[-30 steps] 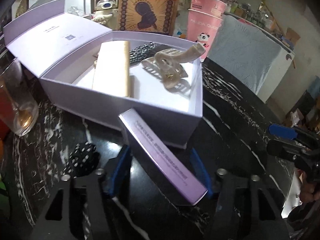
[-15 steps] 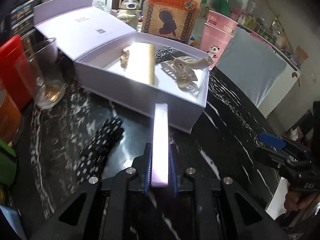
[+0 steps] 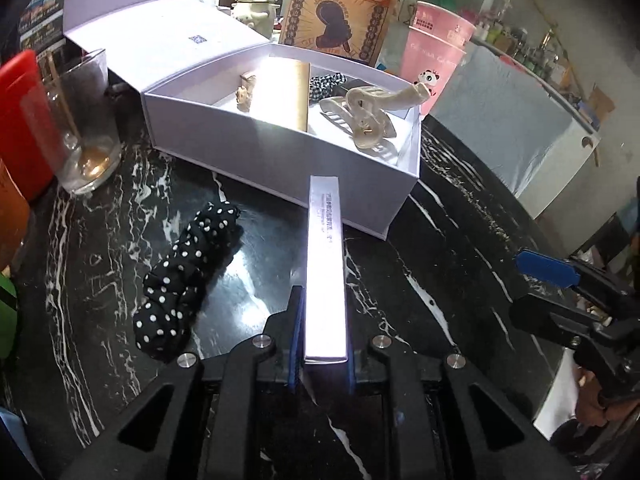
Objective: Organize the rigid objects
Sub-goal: 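Grasp the purple boxed item with the left gripper and lift it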
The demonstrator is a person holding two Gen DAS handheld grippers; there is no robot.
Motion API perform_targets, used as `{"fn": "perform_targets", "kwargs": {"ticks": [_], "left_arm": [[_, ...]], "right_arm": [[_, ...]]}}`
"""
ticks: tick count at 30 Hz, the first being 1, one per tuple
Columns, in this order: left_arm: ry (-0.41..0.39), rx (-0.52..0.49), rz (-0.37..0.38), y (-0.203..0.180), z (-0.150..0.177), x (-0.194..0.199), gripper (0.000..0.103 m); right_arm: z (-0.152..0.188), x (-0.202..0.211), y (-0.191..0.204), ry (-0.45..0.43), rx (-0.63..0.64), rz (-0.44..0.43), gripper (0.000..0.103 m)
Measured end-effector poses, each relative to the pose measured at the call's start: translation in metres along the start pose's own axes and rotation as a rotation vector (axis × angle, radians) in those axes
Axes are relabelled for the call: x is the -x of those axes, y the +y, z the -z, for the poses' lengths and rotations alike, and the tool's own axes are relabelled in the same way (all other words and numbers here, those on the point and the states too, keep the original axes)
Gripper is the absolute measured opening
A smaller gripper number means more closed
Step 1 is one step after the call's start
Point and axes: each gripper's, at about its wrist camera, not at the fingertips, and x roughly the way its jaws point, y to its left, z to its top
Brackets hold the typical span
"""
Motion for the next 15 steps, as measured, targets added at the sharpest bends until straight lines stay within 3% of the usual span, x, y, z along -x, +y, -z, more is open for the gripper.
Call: {"fn": "perform_targets", "kwargs": {"ticks": [5, 15], "left_arm": [[-0.056, -0.001, -0.050, 0.008, 0.009, 0.022, 0.016], [-0.086, 0.124, -0.111, 0.046, 0.032, 0.065, 0.015]], "right_arm": [[-0.005, -0.007, 0.011, 0.006, 0.038, -0.011, 0.077], [-0.019, -0.037, 0.048, 0.061, 0.139, -0.106, 0.075]]}}
